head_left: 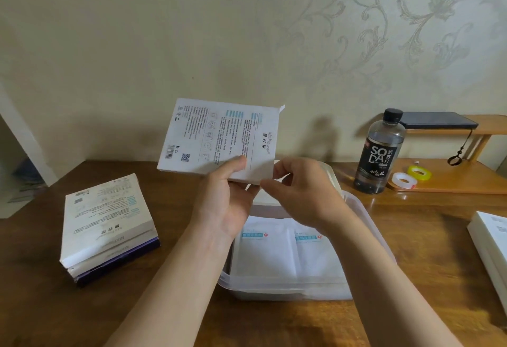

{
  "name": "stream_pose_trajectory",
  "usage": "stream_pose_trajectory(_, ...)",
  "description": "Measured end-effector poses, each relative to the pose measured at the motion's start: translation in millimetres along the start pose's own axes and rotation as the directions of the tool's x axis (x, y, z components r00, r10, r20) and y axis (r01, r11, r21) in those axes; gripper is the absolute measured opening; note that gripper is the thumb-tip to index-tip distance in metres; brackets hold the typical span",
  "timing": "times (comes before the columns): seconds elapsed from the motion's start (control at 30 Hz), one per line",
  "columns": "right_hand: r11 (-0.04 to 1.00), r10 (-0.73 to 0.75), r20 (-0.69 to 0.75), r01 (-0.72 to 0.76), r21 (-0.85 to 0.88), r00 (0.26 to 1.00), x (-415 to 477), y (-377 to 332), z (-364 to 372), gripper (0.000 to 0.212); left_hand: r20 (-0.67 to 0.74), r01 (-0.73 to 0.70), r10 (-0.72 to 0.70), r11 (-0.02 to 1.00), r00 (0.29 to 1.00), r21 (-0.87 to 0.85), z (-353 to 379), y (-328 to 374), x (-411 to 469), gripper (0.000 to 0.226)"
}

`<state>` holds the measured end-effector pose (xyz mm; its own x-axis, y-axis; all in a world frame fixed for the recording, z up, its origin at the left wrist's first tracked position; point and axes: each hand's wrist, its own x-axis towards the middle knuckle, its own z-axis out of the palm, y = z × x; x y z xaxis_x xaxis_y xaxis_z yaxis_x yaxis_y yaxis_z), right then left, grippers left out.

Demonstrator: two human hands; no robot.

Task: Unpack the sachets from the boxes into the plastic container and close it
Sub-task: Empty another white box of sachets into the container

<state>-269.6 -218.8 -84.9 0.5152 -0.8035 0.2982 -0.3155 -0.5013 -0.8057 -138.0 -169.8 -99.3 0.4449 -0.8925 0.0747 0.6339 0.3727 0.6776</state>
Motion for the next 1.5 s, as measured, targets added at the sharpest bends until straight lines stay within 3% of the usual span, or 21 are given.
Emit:
stream_pose_trajectory(0.07,1.000,0.004,0.023,-0.005,0.023,1.000,0.7,1.1,-2.9,0.013,0.018,0.022,-0.022,1.000,1.000,-0.008,0.7,1.9,-0.4,0.051)
stream_pose_trajectory(0.13,0.976,0.066,0.020,-0.069,0.207,0.998,3.5,0.4,-9.4,0.004,0.056,0.052,-0.052,0.999,0.997,0.007,1.2,2.1,-1.0,0.049)
stream_pose_trajectory(0.23,0.883,0.158,-0.008,-0.137,0.449,0.987,8.0,1.0,-17.0,0.017,0.102,0.113,-0.119,0.992,0.988,0.064,0.4,-0.3,-1.9,0.052)
stream_pose_trajectory(0.3,0.801,0.227,0.015,-0.196,0.566,0.974,8.5,0.4,-20.4,0.017,0.127,0.143,-0.153,0.987,0.980,0.079,-1.1,-1.5,-1.5,0.053)
stream_pose_trajectory(0.43,0.539,0.306,0.179,-0.325,0.777,0.935,8.2,-0.4,-23.0,0.014,0.158,0.155,-0.160,0.987,0.974,0.042,-1.0,0.3,-0.8,0.046)
stream_pose_trajectory(0.53,0.467,0.331,0.239,-0.379,0.799,0.913,8.8,-1.2,-22.8,0.019,0.165,0.143,-0.155,0.986,0.974,0.082,-0.3,-1.0,-1.5,0.041)
stream_pose_trajectory(0.9,0.582,0.296,0.141,-0.296,0.757,0.945,8.3,-2.9,-25.1,0.020,0.286,0.057,-0.088,0.991,0.954,0.117,4.1,-3.1,-5.2,0.045)
stream_pose_trajectory(1.1,0.547,0.284,0.093,-0.241,0.802,0.954,8.3,-3.8,-24.5,0.022,0.318,0.067,-0.094,0.993,0.943,0.096,5.5,-1.5,-7.1,0.046)
stream_pose_trajectory(1.27,0.563,0.284,0.042,-0.202,0.801,0.958,7.5,-6.1,-23.5,0.002,0.297,0.091,-0.102,0.995,0.949,0.051,6.6,-2.1,-8.2,0.045)
stream_pose_trajectory(1.5,0.593,0.284,-0.019,-0.160,0.789,0.959,7.7,-8.7,-22.4,0.030,0.201,0.154,-0.158,0.987,0.967,0.033,11.8,-3.4,-12.2,0.037)
